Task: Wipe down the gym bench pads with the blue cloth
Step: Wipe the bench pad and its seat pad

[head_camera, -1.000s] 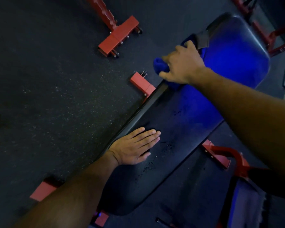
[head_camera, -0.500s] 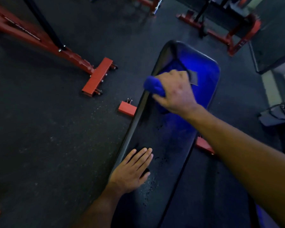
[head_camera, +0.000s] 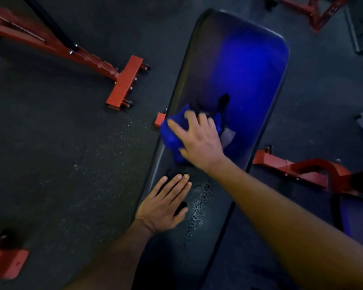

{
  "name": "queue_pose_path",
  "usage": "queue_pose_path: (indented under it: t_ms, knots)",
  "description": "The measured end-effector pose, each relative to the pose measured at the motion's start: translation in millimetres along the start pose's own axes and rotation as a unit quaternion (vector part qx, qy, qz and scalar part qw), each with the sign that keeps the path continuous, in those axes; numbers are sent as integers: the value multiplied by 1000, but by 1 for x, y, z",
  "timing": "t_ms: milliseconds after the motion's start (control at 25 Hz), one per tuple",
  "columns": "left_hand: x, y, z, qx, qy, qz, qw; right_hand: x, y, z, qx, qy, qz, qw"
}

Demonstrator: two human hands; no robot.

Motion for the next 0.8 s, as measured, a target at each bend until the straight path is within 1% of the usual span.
queue_pose_path:
  t_ms: [40, 80, 120, 200, 280, 360, 400, 440, 480, 520, 560, 600, 640, 680, 760, 800]
  knots:
    - [0, 0, 0, -5, -3, -1, 1000, 23, 7, -2, -7, -11, 39, 999]
    - [-1, 0, 0, -9, -3, -2, 1000, 40, 26, 0, -10, -16, 52, 998]
    - [-2, 0, 0, -7, 0, -4, 1000, 47, 50, 2, -5, -8, 31, 999]
    - [-1, 0, -4, -6, 8, -5, 1000, 32, 88, 4, 13, 12, -80, 997]
    - [1, 0, -6, -15, 11, -8, 1000, -15, 95, 6, 30, 39, -181, 982]
    - [0, 0, -5, -16, 14, -9, 1000, -58, 70, 6, 23, 47, -216, 975]
    - [-1, 0, -4, -16, 12, -9, 1000, -67, 53, 7, 8, 46, -209, 977]
    - [-1, -1, -3, -17, 11, -10, 1000, -66, 37, 6, 3, 43, -178, 983]
    - [-1, -1, -1, -16, 9, -12, 1000, -53, 25, 5, 0, 30, -126, 992]
    - [-2, 0, 0, -16, 6, -12, 1000, -31, 17, 2, 1, 18, -53, 998]
    - [-2, 0, 0, -16, 5, -12, 1000, -4, 17, -2, 3, 7, 13, 1000]
    - [-2, -1, -1, -14, 8, -12, 1000, 22, 25, -4, -3, 0, 52, 999]
    - [-1, -1, -1, -11, 11, -11, 1000, 43, 40, -2, -15, -2, 53, 999]
    - [0, -1, -2, -9, 13, -10, 1000, 55, 59, 0, -19, 9, 18, 1000]
    - [-1, 0, -4, -15, 17, -9, 1000, 47, 90, 1, -9, 29, -103, 994]
    - [-1, 0, -4, -15, 18, -10, 1000, 30, 95, 1, -1, 34, -175, 984]
Point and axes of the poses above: each hand's wrist, its own x-axis away from the middle knuckle, its own z-axis out of the back of the hand, y = z × x, the point moved 2 cm from there along -x, towards the middle knuckle, and after that the axes turned 5 degrees about x, right-handed, at the moved point
